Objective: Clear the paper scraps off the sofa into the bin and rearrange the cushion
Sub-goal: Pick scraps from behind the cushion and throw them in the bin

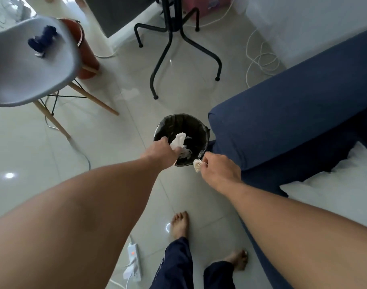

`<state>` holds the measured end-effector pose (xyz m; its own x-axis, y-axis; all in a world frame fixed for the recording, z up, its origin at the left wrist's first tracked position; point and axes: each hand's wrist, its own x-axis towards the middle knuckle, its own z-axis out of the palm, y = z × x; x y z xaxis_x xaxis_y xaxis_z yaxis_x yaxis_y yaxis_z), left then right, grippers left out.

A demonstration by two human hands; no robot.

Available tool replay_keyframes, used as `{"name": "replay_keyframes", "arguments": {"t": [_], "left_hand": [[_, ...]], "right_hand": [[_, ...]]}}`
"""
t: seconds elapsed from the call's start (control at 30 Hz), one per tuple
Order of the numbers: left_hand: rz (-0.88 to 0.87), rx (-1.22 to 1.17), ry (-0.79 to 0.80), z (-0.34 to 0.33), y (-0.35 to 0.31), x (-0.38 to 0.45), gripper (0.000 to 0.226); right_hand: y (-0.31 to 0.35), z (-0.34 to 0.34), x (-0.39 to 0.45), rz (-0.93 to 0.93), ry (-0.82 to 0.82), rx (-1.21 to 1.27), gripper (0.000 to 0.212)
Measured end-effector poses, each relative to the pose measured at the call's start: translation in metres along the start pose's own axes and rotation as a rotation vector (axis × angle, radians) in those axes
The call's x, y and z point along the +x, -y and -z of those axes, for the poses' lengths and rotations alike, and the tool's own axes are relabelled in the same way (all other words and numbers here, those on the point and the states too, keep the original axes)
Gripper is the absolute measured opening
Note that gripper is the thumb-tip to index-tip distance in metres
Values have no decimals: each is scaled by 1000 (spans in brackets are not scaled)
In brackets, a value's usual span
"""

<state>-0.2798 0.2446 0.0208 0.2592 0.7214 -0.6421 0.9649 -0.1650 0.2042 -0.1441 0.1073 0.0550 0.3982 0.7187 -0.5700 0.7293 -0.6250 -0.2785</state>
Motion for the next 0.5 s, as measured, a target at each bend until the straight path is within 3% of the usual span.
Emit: {"name": "replay_keyframes", "arguments": {"t": [0.3, 0.5], "left_hand": [[-34, -17, 34, -17, 32, 6, 55], [-25, -37, 63, -40, 62, 27, 53]], "right_hand": [[21, -6, 37, -150, -57, 127, 15], [33, -18, 67, -157, -102, 154, 15]]}}
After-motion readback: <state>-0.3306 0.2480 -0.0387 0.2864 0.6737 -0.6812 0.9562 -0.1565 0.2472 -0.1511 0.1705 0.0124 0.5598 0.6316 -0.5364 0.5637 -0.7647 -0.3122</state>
